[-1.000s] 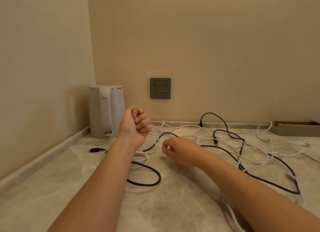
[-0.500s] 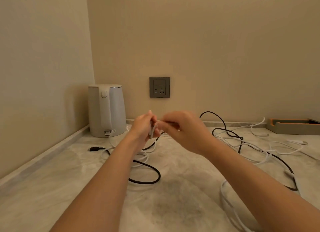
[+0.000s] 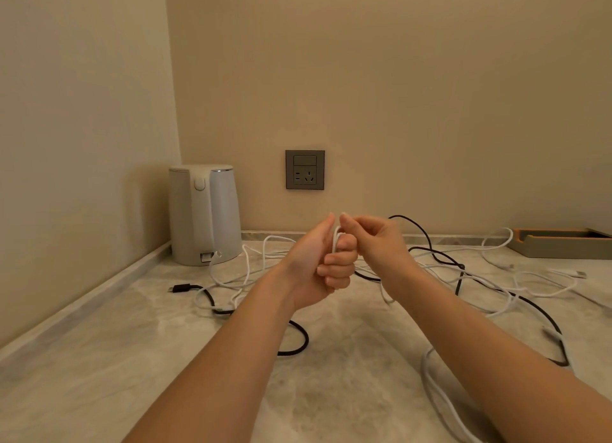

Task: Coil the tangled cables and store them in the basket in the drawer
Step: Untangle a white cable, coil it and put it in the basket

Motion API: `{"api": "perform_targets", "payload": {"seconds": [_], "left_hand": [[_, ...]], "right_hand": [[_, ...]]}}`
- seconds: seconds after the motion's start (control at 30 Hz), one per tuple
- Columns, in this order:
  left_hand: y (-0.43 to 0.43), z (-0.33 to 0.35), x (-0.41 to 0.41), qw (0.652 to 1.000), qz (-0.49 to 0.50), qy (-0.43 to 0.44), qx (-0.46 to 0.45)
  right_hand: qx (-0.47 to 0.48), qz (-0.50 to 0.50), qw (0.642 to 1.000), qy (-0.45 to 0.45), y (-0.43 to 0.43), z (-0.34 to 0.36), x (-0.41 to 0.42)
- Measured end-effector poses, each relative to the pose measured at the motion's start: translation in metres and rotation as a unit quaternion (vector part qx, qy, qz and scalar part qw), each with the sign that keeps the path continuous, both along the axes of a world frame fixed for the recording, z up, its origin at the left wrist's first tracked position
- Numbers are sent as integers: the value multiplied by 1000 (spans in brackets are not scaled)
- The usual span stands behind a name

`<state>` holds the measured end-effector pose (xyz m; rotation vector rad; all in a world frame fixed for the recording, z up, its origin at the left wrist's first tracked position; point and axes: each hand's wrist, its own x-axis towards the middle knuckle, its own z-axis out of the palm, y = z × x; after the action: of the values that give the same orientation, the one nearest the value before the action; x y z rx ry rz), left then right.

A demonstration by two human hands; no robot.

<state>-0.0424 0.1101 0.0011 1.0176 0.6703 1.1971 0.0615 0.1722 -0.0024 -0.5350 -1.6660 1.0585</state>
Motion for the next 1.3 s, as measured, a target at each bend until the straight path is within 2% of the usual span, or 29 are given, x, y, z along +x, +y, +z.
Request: {"api": "perform_targets", "payload": {"seconds": [0.13, 0.27, 0.33, 0.43, 0.5, 0.63, 0.73, 0.87, 0.93, 1.03, 1.17, 1.23, 1.3], "left_hand": [[-1, 4, 0, 996, 19, -83, 26], [-2, 6, -4, 983, 85, -163, 22], [-1, 7, -10, 974, 124, -190, 31], [1, 8, -19, 964, 170, -202, 40], [3, 7, -24, 958, 199, -203, 46], [7, 4, -42, 934, 263, -234, 53], [9, 1, -45, 931, 281, -226, 47], [14, -4, -45, 928, 330, -168, 41], [14, -6, -50, 922, 358, -146, 39], [12, -7, -49, 928, 365, -75, 31], [7, -5, -31, 962, 269, 36, 16], [4, -5, -24, 972, 212, 99, 13], [1, -6, -18, 980, 155, 128, 9]], "right_hand": [[-50, 55, 996, -57, -5, -7, -6], [-15, 60, 974, -217, -11, -13, -8], [67, 40, 936, -342, -15, -12, -7], [175, 25, 850, -497, -20, -8, -7], [181, 44, 823, -537, -28, -2, -7], [94, 109, 799, -583, -34, 6, -3], [148, 105, 766, -616, -35, 18, 5], [168, 70, 742, -645, -39, 29, 12], [206, 24, 756, -621, -39, 31, 14], [310, -74, 805, -500, -39, 33, 15], [424, -200, 814, -344, -35, 28, 14], [438, -217, 828, -276, -26, 25, 15], [408, -227, 851, -241, -17, 20, 15]]}}
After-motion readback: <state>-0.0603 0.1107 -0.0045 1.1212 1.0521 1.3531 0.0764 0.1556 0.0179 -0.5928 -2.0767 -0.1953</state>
